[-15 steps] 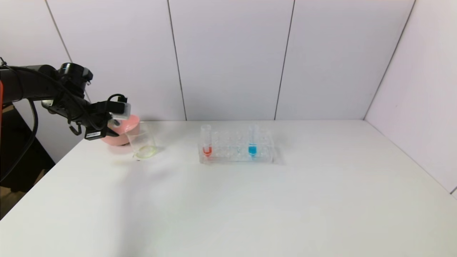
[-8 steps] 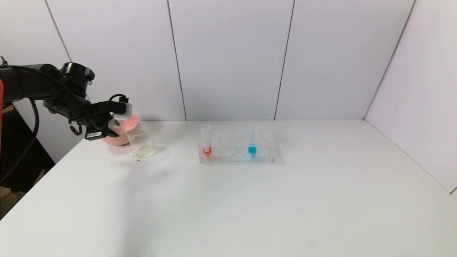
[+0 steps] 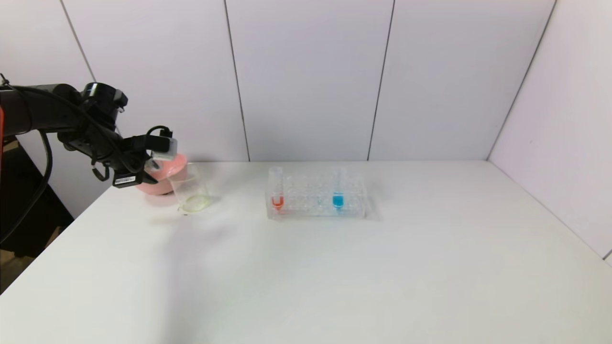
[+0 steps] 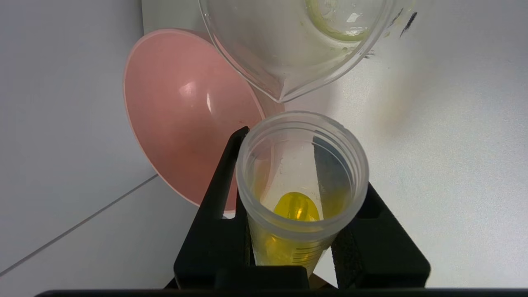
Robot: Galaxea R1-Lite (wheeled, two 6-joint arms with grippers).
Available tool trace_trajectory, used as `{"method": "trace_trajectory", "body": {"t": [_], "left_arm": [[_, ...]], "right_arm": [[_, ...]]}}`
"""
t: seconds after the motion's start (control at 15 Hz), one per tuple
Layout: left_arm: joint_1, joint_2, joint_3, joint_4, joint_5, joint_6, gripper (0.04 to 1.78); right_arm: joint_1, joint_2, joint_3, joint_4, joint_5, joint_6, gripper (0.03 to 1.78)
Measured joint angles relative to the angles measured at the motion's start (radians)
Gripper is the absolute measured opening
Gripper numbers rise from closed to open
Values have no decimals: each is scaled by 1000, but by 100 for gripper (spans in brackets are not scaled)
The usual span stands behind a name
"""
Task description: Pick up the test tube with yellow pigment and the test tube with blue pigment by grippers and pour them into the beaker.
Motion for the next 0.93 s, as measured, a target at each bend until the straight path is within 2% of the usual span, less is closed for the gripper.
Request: {"method": "trace_trajectory", "body": {"t": [0.53,0.93], "left_arm": [[-22,5,0,1,86,-2,54],[-35,21,0,-3,110,-4,54]], "right_arm": [[0,0,0,0,0,0,177],[0,0,0,0,0,0,177]]}}
